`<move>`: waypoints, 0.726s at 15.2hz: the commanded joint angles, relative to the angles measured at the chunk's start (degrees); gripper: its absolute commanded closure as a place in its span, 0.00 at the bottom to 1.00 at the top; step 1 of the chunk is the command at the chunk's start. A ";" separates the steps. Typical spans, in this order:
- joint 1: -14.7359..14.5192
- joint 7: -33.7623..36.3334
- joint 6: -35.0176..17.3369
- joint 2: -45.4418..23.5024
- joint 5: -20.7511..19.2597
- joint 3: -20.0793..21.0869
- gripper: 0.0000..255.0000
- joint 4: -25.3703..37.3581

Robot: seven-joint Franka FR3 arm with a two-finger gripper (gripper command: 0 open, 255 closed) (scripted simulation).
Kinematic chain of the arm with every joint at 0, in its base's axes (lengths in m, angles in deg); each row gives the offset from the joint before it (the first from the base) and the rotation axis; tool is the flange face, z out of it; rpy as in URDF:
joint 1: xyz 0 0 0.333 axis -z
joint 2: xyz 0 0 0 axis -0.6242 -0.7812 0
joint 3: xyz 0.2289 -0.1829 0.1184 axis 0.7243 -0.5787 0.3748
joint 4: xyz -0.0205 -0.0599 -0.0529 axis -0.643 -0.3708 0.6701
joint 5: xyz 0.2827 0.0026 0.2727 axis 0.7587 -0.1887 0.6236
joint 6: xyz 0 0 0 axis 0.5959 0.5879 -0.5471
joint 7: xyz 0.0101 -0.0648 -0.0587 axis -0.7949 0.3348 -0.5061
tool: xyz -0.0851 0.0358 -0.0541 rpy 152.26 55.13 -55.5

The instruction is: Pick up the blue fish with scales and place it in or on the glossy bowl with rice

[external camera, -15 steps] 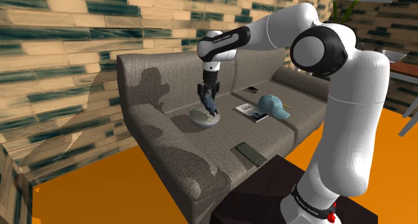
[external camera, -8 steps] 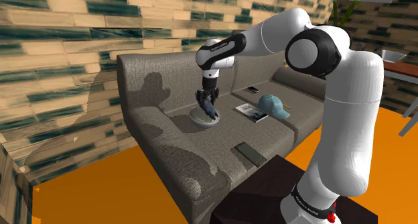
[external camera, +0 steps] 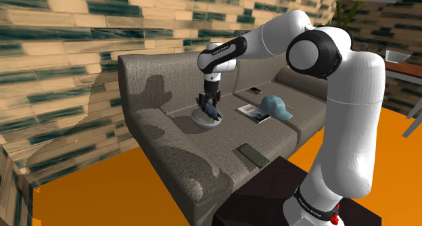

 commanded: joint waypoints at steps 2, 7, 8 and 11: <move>0.00 0.00 -0.01 0.00 0.01 0.00 0.00 0.02; 0.01 -0.01 -0.01 -0.01 0.01 0.00 0.00 0.02; 0.06 0.20 1.74 0.53 -0.30 -0.15 0.00 1.28; 0.31 0.68 6.75 1.61 -0.98 -0.50 0.00 5.27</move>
